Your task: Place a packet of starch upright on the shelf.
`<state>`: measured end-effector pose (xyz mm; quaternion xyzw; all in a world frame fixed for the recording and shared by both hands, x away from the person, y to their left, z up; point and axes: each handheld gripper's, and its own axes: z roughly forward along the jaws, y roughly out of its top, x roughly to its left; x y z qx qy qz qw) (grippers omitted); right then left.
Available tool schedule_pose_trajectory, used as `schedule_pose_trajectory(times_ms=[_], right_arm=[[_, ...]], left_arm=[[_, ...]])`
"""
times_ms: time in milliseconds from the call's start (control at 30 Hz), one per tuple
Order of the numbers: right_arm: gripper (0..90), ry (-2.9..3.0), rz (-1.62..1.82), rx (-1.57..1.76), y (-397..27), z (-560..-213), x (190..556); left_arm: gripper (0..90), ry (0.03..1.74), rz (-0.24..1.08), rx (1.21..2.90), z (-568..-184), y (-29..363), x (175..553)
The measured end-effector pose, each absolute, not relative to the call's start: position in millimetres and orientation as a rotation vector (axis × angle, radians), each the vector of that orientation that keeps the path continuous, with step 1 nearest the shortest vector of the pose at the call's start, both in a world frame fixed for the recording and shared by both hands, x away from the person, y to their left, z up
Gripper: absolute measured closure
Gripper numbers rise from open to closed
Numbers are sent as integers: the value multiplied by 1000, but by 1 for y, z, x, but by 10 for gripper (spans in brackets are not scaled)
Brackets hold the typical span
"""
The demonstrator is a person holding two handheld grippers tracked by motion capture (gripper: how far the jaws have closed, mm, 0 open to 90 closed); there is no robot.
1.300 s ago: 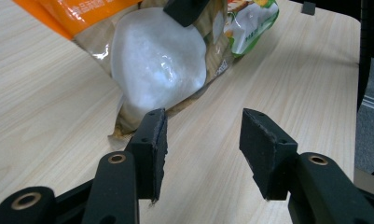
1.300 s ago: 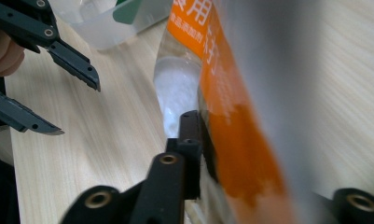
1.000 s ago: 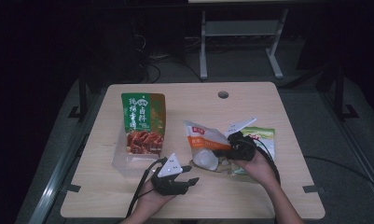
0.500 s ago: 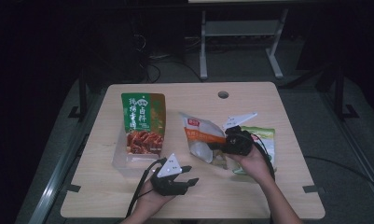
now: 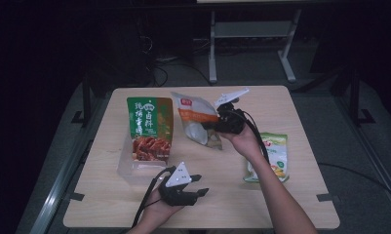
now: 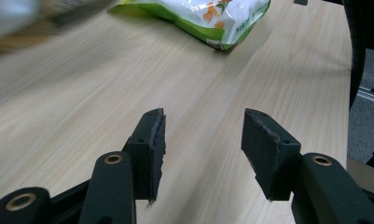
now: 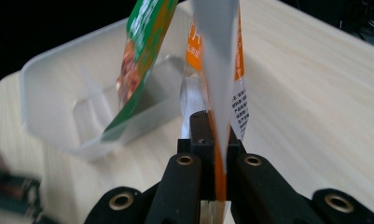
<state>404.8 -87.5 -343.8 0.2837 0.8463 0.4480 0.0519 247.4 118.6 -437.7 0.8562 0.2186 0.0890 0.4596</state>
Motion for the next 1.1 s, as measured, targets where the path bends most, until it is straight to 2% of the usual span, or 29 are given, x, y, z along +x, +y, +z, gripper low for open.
schedule_pose_trajectory(times_ms=[300, 633, 867, 1100], right_arm=[[900, 2564, 1385, 831, -50, -335, 443], [900, 2622, 1493, 721, 3, -338, 459], [900, 2622, 1555, 704, 16, -344, 467], [900, 2619, 1613, 682, 12, -339, 466]], left_arm=[[490, 539, 205, 2110, -439, 119, 249], [488, 530, 216, 2116, -439, 119, 248], [486, 519, 210, 2125, -440, 116, 248], [484, 518, 205, 2132, -441, 115, 247]])
